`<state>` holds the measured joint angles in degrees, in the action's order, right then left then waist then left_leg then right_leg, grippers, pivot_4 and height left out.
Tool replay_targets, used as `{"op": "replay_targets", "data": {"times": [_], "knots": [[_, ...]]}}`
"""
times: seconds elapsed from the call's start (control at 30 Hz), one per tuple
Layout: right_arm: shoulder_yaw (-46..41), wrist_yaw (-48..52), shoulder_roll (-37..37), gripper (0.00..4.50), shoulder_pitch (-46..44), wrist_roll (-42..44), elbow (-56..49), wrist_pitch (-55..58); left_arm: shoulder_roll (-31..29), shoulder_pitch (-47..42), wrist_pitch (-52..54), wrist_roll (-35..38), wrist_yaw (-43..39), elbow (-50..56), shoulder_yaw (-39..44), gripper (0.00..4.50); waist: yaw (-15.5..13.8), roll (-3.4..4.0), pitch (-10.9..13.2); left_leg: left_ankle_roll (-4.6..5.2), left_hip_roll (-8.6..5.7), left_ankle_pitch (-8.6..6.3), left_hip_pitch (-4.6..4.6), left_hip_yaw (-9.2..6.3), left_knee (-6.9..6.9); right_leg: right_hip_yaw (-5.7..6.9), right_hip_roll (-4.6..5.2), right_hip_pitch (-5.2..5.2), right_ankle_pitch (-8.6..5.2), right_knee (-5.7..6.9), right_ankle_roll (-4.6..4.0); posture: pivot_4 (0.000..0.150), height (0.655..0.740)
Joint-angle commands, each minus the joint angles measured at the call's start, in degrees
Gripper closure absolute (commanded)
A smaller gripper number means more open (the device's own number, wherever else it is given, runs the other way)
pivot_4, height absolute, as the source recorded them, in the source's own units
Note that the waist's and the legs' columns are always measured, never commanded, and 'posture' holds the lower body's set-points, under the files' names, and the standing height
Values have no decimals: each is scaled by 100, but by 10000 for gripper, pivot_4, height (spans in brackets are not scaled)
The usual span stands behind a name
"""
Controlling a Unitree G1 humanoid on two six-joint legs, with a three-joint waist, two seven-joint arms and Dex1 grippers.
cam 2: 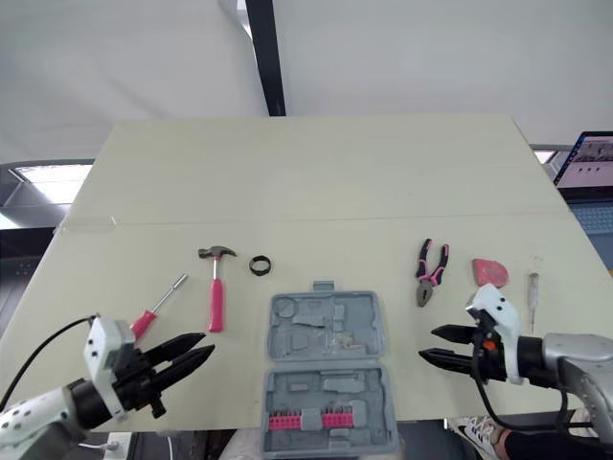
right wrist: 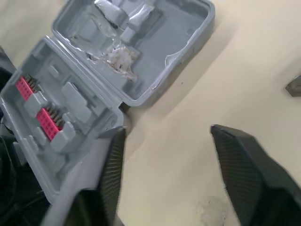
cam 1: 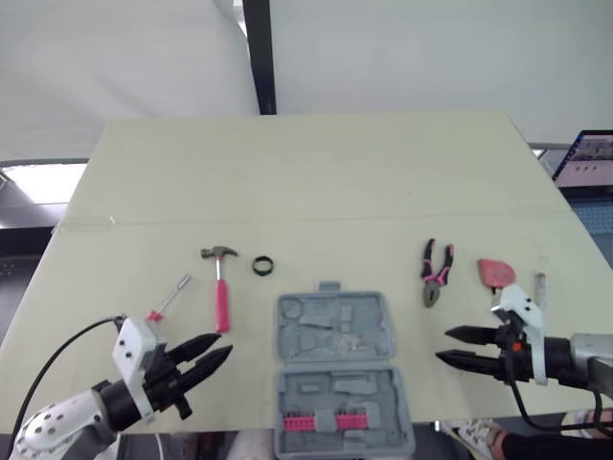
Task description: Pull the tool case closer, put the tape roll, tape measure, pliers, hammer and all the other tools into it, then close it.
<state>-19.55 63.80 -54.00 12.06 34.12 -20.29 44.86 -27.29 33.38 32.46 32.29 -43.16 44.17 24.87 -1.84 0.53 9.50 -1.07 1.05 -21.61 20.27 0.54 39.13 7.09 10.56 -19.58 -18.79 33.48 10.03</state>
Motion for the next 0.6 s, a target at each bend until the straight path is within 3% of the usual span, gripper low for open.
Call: {"op": "replay_targets", "data": {"times": [0.03,0.1,0.13,0.3,0.6], "knots": [[-390,370,-101,0,213,237,-25,-175,103,452,-644,-219,-97,117,99,11455,-11,0,0,0,0,0,0,0,0,0,0,0,0,-2,0,1500,7400],[-560,591,-102,0,379,326,47,-275,198,825,-950,-410,-109,41,83,1684,-5,0,0,1,0,0,-1,1,0,-1,-1,1,0,-2,0,1500,7400],[-650,699,-93,0,454,370,81,-334,243,980,-1080,-517,-81,18,77,704,-4,-1,1,3,0,-3,-1,3,0,-2,0,1,0,-4,0,1500,7400],[-900,983,50,0,794,3,343,-1344,377,1464,-1539,-481,-216,-9,58,704,-17,-6,3,6,0,-7,-1,4,1,-2,0,2,0,-8,0,1500,7400],[-729,1200,106,0,807,-59,780,-1923,347,1554,-1855,-692,-169,-309,-199,704,25,-7,4,7,1,-8,-2,5,1,-3,0,2,0,-8,-1,1500,7400]]}}
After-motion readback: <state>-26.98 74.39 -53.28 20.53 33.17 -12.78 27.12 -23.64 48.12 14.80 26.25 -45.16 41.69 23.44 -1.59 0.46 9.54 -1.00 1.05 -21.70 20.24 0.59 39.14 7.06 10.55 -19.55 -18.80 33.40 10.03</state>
